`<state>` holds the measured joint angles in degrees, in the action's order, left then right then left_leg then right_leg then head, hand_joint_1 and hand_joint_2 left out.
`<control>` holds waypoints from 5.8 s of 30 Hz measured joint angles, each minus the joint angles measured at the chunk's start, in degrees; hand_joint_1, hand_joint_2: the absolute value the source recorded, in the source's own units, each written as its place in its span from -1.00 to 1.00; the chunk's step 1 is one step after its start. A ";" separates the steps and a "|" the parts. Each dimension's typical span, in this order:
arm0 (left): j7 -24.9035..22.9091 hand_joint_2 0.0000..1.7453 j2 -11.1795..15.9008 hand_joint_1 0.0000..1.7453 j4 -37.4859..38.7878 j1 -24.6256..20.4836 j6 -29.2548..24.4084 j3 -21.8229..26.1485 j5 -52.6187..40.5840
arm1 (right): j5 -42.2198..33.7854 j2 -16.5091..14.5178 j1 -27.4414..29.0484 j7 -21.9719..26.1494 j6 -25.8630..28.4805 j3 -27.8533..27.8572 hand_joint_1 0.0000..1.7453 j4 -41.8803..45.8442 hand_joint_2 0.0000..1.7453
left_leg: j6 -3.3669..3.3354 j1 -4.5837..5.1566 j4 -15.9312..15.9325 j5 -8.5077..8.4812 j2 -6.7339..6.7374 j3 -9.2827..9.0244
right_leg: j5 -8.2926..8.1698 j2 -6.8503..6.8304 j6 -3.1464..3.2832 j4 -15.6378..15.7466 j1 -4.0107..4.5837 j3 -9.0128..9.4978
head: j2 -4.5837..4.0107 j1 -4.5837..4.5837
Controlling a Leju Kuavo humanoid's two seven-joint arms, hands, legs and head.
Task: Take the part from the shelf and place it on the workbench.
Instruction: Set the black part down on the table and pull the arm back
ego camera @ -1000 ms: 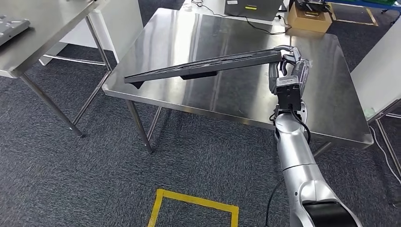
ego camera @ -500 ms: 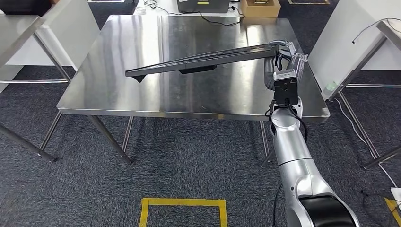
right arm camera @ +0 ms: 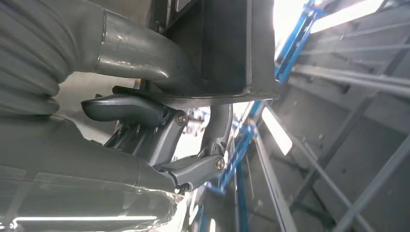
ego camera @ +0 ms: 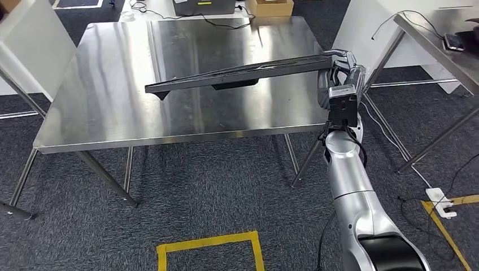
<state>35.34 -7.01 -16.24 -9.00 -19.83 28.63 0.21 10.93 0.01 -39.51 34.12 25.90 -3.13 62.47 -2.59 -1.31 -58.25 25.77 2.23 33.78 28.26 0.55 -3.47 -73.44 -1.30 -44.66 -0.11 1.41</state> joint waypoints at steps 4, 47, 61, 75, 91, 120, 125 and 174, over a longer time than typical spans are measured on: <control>0.00 1.00 -0.05 -1.00 0.00 -0.13 -0.05 0.00 -0.06 | 1.00 0.02 -0.09 0.47 1.54 -0.01 1.00 -0.08 1.00 | 1.05 0.01 -0.13 0.38 1.08 -0.23 | -4.62 -1.48 -1.35 14.51 -0.42 8.42 | 0.00 0.00; -0.01 1.00 0.01 -1.00 0.09 0.02 0.91 0.60 -0.17 | 3.71 1.94 -0.54 0.85 -0.93 -2.99 1.00 -2.15 1.00 | 1.52 0.39 -1.57 -0.10 -2.80 2.03 | -5.03 1.07 0.69 15.72 0.25 8.85 | 0.00 -0.21; -0.02 1.00 0.15 -1.00 0.11 0.27 1.40 0.86 -0.05 | 4.77 2.31 -1.03 -0.39 -2.10 -4.16 1.00 -2.17 1.00 | 0.48 -0.50 -0.18 0.90 -2.24 -0.61 | -1.21 -0.07 -1.64 2.50 -0.89 1.38 | 0.00 -0.10; -0.02 1.00 0.39 -1.00 0.17 0.66 1.72 1.15 0.21 | 5.37 1.95 -1.43 -0.96 -2.17 -4.62 1.00 -2.89 1.00 | 3.06 -0.20 -14.94 7.51 -1.80 9.73 | -1.72 0.22 3.59 14.87 0.64 11.31 | 0.00 -0.58; -0.02 1.00 0.24 -1.00 0.39 1.02 1.76 1.39 0.44 | 6.19 1.67 -2.34 -1.55 -3.18 -5.29 1.00 -3.46 1.00 | -1.71 2.18 0.82 -1.60 -3.48 0.51 | 6.61 0.05 2.00 3.74 1.08 3.60 | 0.00 -0.40; -0.02 1.00 0.13 -1.00 0.55 0.97 2.87 1.46 -0.67 | 12.22 3.36 -6.92 -4.37 -10.66 -7.38 1.00 -3.62 1.00 | 0.21 1.80 1.30 2.09 -2.71 -2.51 | -7.48 0.19 2.86 16.47 1.39 6.88 | 0.00 -0.58; -0.02 1.00 0.15 -1.00 0.55 0.93 3.15 1.44 -0.91 | 13.57 4.10 -7.51 -4.27 -13.28 -7.77 1.00 -3.68 1.00 | 0.22 1.87 1.28 2.11 -2.71 -2.59 | -7.48 0.19 2.86 16.47 1.31 6.88 | 0.00 -0.58; -0.02 -1.00 1.06 -1.00 -1.17 2.24 5.14 2.98 -1.26 | 30.90 12.73 -12.69 -14.19 -28.15 -9.51 -1.00 -39.78 -1.00 | 0.09 2.03 1.27 2.34 -2.70 -2.64 | -7.45 0.23 2.83 16.53 1.20 7.01 | 0.00 -0.58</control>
<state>35.32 -5.95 -17.41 -6.77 -14.69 31.61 -1.05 41.83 12.74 -52.20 19.93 -2.25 -12.63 22.69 -2.50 0.71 -56.98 28.11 -0.47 31.14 20.81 0.78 -0.64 -56.91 -0.10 -37.65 -0.11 0.83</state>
